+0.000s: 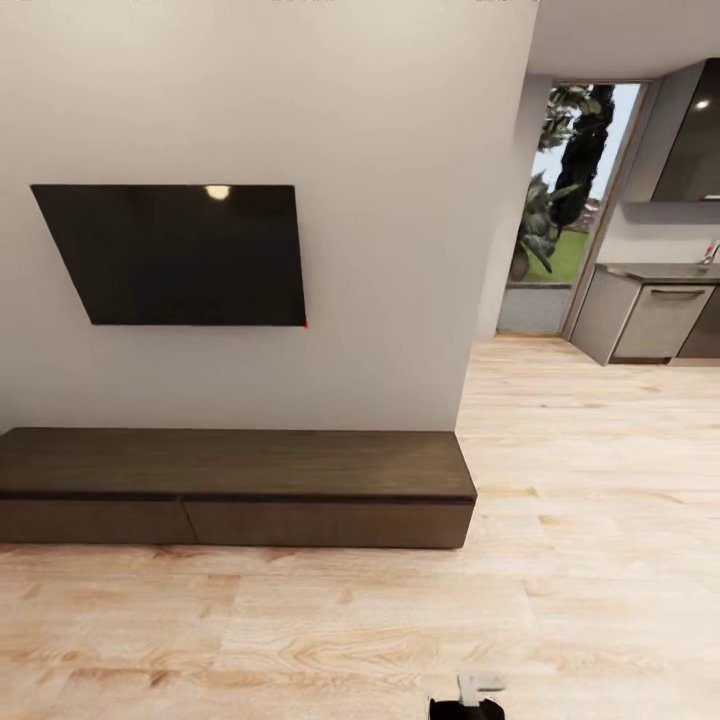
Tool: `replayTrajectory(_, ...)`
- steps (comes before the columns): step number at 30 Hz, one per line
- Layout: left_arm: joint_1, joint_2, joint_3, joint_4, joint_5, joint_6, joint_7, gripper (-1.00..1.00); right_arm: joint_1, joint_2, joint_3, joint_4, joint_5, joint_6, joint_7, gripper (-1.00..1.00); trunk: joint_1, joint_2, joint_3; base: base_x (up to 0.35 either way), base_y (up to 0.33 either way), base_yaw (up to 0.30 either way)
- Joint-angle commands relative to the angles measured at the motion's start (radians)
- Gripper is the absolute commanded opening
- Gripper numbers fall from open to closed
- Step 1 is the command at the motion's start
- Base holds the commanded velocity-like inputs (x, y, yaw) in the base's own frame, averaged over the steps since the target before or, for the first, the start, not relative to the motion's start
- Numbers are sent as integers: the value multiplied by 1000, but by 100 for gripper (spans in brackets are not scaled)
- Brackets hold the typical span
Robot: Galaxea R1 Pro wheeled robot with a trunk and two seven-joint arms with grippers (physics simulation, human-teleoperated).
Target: Place each of the two pumpkins and all three candles from the living room inside a cabinet in the living room (use any cabinet), then make sure every cabinet is closed, and position the cauldron so it is next to a table in the living room.
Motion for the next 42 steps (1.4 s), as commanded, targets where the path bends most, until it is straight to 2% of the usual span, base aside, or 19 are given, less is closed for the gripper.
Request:
replayTrajectory(1, 11, -1, -9, -1, 6, 5, 3, 100, 4, 0, 9, 10, -8, -2, -4, 100, -4, 6, 2, 0, 0, 0)
replayTrajectory(8, 76, -7, -10, -1, -34, 5, -2, 100, 39, 0, 9, 56, -7, 0, -5, 100, -31, 55, 24, 0, 0, 0)
replayTrajectory(14, 110, -1, -10, -1, -41, 5, -60, 100, 44, 0, 9, 81, -4, 5, -4, 100, -54, 97, 43, 0, 0, 0)
replayTrajectory(20, 124, -5, -11, -1, -40, 7, -82, 100, 45, 0, 9, 86, -6, 1, -3, 100, -77, 139, 62, 0, 0, 0)
replayTrajectory(24, 136, -13, -11, -1, -39, 9, -85, 100, 45, 0, 9, 88, -6, 1, -3, 100, -77, 139, 62, 0, 0, 0)
replayTrajectory(42, 161, -14, -9, -1, -35, 5, -70, 100, 45, 0, 9, 88, -5, 1, -3, 100, -77, 139, 62, 0, 0, 0)
